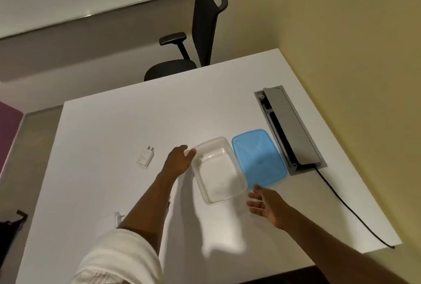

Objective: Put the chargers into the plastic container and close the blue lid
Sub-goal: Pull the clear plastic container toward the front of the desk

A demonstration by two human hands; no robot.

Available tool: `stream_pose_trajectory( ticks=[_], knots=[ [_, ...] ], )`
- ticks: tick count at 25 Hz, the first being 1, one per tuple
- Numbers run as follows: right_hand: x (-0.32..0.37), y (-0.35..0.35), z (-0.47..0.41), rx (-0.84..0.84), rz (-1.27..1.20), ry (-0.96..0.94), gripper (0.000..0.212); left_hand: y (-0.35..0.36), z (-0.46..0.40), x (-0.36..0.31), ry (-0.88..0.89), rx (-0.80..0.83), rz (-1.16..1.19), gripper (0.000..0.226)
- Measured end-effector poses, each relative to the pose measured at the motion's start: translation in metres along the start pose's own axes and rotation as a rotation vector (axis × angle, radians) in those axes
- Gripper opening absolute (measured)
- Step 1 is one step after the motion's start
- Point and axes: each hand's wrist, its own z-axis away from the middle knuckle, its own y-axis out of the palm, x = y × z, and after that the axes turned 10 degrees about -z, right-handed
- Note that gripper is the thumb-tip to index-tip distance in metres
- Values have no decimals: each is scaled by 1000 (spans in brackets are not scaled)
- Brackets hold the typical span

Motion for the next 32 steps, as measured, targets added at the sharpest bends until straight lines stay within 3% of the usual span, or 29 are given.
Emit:
stream_pose_trajectory(
  ticks=[4, 11, 15, 19, 24, 32],
  knots=[
    [2, -5, -2, 106, 33, 52, 68, -4, -15, -10, -12, 121, -1, 67],
    [0, -2, -8, 144, 62, 30, 78, 3, -3, -8, -45, -14, 49, 50],
    [1, 3, -6, 131, 176, -42, 78, 9, 21, 22, -119, 3, 100, 53],
    [4, 6, -5, 152, 342, -125, 92, 27, 62, 52, -232, 61, 241, 47],
    [16, 15, 0, 113, 318, -151, 56, 60, 117, 82, -295, 108, 515, 25],
    [26, 26, -3, 80, 401, -195, 65, 102, 168, 93, -291, 134, 606, 29]
  ],
)
